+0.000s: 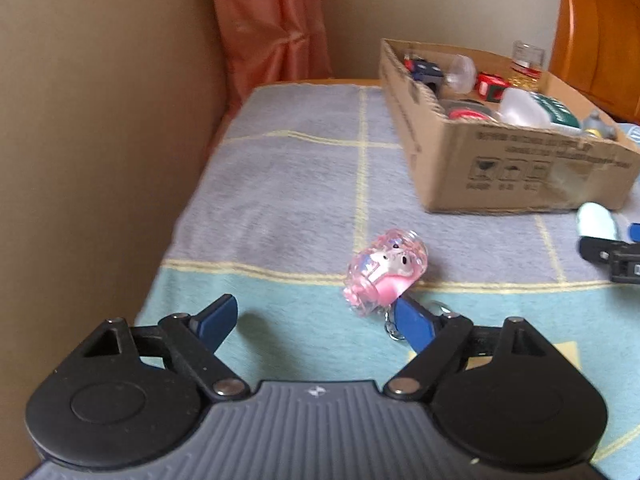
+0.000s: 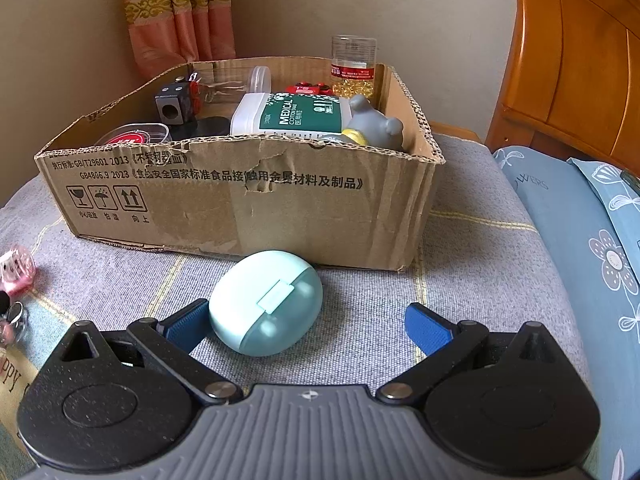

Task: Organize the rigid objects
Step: 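Grasp the pink keychain bottle with the left tool while the right tool grasps the mint-green case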

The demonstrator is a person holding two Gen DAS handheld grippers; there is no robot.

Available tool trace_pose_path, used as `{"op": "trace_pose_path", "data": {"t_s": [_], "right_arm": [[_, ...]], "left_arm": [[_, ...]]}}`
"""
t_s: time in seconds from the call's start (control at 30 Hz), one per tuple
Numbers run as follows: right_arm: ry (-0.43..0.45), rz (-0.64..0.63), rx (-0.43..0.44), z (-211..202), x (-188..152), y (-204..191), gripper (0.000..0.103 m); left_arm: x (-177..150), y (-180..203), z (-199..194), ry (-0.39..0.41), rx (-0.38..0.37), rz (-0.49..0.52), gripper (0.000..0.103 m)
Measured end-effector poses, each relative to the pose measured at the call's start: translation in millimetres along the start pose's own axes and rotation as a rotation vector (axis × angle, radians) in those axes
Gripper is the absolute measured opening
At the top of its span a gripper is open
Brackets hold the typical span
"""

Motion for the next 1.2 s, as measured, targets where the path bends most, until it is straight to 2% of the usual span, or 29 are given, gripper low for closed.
{"op": "trace_pose_path", "data": {"t_s": [0.1,0.2,0.23,0.33,0.53,0.63,0.93,1.2], "right_arm": [[0.0,-0.001,0.001,0,0,0,0.103],[-0.001,-0.001,0.002,0,0,1,0.103],[0.0,-0.001,0.001,0,0,0,0.103],[0.001,-0.001,0.001,-1,0,1,0.103],[0.004,-0.004,0.007,-1,0,1,0.103],[0.005,-0.005,0.008,-2,0,1,0.103],[0.015,-0.037,0.056,0,0,-1,0.103],[0.007,-0.125,0.202,5,5,-12,0.103]], "left_arm": [[4,-7,3,0.006,0.04,-0.004,0.083],[6,-3,-1,0.007,0.015,-0.033,0.065],[6,0,-3,0.004,0.0,-0.05,0.063],[5,10,-1,-0.014,-0.045,-0.092,0.063],[9,22,13,-0.04,-0.086,-0.179,0.061],[13,28,18,-0.036,-0.097,-0.187,0.061],[22,42,33,-0.005,-0.068,-0.108,0.061],[19,41,30,0.012,-0.065,-0.061,0.061]]}}
Point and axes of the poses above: each gripper's, at about its wrist camera, not at the fingertips, and z roughly the way its jaws point, y to its right, x to its top, the point moved 6 cm from there along z, roughly the way its jaws point, and after that the axes turned 14 degrees about y, right-handed, at the moved point
